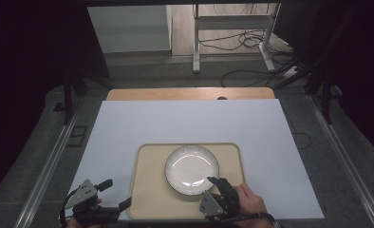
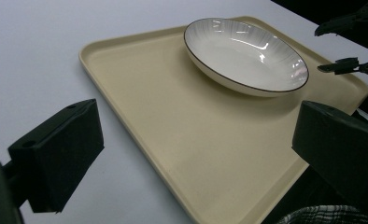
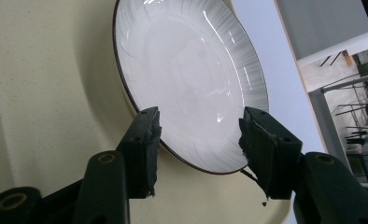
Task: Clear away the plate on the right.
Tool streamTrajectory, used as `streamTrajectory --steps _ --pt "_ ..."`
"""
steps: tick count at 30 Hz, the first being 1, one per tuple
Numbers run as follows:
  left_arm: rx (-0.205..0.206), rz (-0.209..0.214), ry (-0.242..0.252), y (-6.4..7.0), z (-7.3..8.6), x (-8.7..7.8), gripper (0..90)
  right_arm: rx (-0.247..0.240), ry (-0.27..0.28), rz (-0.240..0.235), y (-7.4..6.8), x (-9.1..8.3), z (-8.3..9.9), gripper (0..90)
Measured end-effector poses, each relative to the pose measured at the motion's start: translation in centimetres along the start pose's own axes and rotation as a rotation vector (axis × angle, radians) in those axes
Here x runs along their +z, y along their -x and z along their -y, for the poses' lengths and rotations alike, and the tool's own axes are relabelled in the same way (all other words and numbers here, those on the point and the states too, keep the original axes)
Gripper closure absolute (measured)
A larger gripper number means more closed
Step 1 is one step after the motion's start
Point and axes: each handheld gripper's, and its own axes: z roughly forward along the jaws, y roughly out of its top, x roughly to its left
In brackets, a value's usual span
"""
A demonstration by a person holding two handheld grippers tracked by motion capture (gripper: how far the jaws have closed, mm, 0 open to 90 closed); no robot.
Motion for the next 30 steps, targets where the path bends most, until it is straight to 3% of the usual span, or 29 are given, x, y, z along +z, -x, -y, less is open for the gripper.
streamTrajectory --steps 6,12,30 --pt "0.000 0.000 0.000 0.0 0.0 0.0 1.7 0.075 0.007 -0.032 0.7 -0.2 0.5 44.3" --pt "0.000 0.000 0.000 0.0 0.0 0.0 1.7 0.108 0.008 -0.050 1.2 -0.4 0.9 42.8" --pt "-0.001 0.001 -0.002 0.0 0.0 0.0 1.7 0.289 0.036 -0.091 2.9 -1.3 2.7 34.0"
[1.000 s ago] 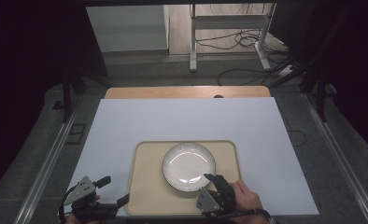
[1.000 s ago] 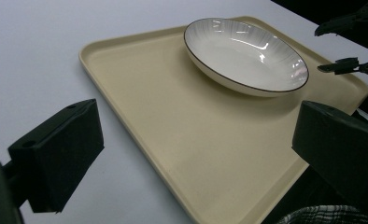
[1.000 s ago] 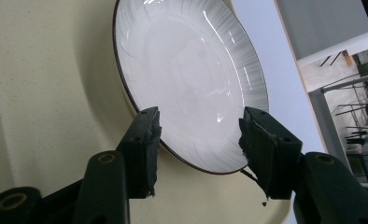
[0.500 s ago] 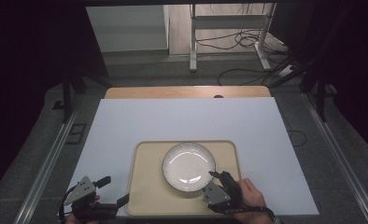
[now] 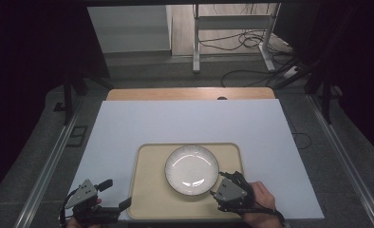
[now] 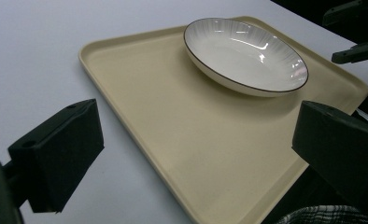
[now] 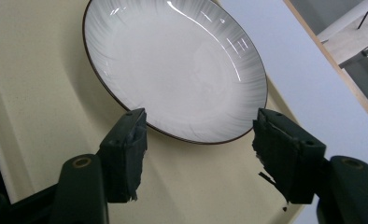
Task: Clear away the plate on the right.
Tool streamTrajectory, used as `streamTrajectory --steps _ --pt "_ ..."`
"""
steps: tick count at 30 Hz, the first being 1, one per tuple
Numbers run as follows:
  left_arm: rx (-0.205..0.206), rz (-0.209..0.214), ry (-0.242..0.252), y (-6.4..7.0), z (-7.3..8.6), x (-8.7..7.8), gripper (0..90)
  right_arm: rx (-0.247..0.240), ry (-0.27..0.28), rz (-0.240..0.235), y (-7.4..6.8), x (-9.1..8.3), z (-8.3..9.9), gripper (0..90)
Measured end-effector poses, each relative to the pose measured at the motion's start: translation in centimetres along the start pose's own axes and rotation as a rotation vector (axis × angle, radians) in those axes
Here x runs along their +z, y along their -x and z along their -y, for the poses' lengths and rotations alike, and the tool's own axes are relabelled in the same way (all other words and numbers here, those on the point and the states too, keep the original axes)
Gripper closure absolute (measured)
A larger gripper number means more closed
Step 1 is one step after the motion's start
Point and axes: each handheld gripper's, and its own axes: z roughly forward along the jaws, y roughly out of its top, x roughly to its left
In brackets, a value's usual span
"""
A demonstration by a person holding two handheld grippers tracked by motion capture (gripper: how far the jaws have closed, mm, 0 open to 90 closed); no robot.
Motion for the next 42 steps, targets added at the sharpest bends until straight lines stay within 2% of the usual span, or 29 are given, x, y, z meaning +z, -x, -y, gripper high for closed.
streamTrajectory --steps 5,14,21,24,32,42 --pt "-0.001 0.000 0.000 0.0 0.0 0.0 1.7 0.054 0.012 -0.013 0.6 -0.2 0.5 30.7" --pt "-0.001 0.001 -0.001 0.0 0.0 0.0 1.7 0.110 0.010 -0.032 1.3 -0.3 1.2 28.6" --pt "-0.001 0.002 -0.002 0.0 0.0 0.0 1.7 0.188 0.014 -0.053 2.1 -0.3 1.8 25.8" --pt "-0.002 0.004 -0.002 0.0 0.0 0.0 1.7 0.222 0.018 -0.051 2.5 -0.4 2.3 22.2" --pt "-0.006 0.007 -0.004 -0.1 0.0 0.0 1.6 0.269 0.010 -0.034 3.0 -0.7 3.3 12.7" --pt "-0.006 0.006 -0.003 -0.1 0.0 0.0 1.6 0.322 0.036 -0.031 3.7 -1.6 4.2 7.4"
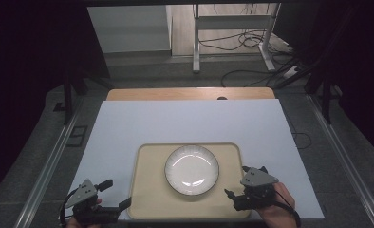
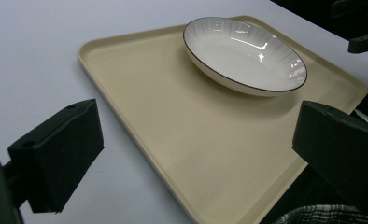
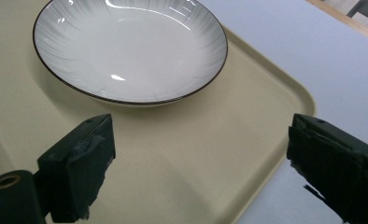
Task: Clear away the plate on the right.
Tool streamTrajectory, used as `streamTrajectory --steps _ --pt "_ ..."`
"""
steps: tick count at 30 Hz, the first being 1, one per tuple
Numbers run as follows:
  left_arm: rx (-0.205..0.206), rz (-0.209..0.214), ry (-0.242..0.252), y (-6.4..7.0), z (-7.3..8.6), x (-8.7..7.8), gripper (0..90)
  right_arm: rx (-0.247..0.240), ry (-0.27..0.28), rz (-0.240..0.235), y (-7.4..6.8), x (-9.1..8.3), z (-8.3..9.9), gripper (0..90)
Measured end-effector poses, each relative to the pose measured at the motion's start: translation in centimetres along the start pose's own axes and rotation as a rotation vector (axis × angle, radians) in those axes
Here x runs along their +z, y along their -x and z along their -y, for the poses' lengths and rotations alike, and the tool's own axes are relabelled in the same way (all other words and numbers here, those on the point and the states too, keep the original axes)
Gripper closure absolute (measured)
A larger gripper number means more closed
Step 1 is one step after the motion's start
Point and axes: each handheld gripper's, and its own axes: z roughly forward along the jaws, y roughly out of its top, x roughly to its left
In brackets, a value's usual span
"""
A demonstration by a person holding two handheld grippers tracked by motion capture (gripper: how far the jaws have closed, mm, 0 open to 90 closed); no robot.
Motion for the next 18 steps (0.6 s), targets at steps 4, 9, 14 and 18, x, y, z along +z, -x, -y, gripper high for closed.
streamTrajectory --steps 4,9,14,18 --pt "0.000 -0.001 0.001 0.0 0.0 0.0 1.6 0.025 0.007 0.011 0.5 -0.5 0.5 5.6" --pt "0.000 -0.001 0.001 0.0 0.0 0.0 1.6 0.047 0.012 0.026 0.9 -0.8 1.0 4.1" --pt "-0.001 -0.002 0.001 0.0 0.0 0.0 1.6 0.071 0.019 0.036 1.3 -1.4 1.7 2.6" --pt "-0.001 -0.002 0.001 0.0 0.0 0.0 1.6 0.097 0.028 0.046 1.8 -1.9 2.4 1.5"
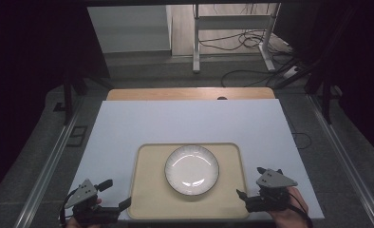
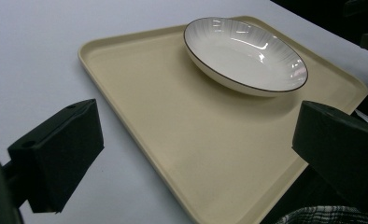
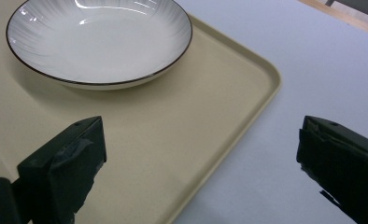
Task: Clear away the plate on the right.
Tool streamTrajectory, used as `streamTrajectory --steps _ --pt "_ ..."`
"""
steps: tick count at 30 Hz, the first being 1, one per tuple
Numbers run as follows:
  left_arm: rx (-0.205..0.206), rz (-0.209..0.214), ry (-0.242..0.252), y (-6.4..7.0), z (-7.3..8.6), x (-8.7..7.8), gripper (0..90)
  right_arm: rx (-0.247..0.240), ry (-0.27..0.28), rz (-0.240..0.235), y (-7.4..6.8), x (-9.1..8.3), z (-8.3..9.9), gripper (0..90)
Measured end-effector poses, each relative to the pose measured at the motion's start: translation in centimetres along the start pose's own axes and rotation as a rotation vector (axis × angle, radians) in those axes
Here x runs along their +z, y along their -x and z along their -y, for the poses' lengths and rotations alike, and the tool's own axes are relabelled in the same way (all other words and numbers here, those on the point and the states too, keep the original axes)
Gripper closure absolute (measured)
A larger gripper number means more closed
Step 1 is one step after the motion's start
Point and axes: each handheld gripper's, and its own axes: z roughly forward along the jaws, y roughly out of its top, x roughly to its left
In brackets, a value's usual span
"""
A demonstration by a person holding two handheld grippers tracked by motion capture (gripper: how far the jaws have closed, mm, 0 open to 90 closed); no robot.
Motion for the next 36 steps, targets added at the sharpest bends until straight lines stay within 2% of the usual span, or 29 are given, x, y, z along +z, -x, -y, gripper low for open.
streamTrajectory --steps 24,29,30,36 --pt "-0.001 -0.001 -0.002 0.0 0.0 0.0 1.6 0.087 0.023 0.061 2.1 -2.6 3.1 0.0" --pt "-0.002 -0.001 -0.002 0.0 0.0 0.0 1.6 0.109 0.015 0.060 2.5 -2.9 4.0 0.0" --pt "-0.002 -0.001 -0.002 0.0 0.0 0.0 1.6 0.127 0.012 0.050 2.6 -2.8 4.4 0.0" --pt "0.001 -0.001 -0.009 0.0 -0.1 0.2 1.6 0.152 -0.005 0.025 2.8 -2.8 5.0 0.0"
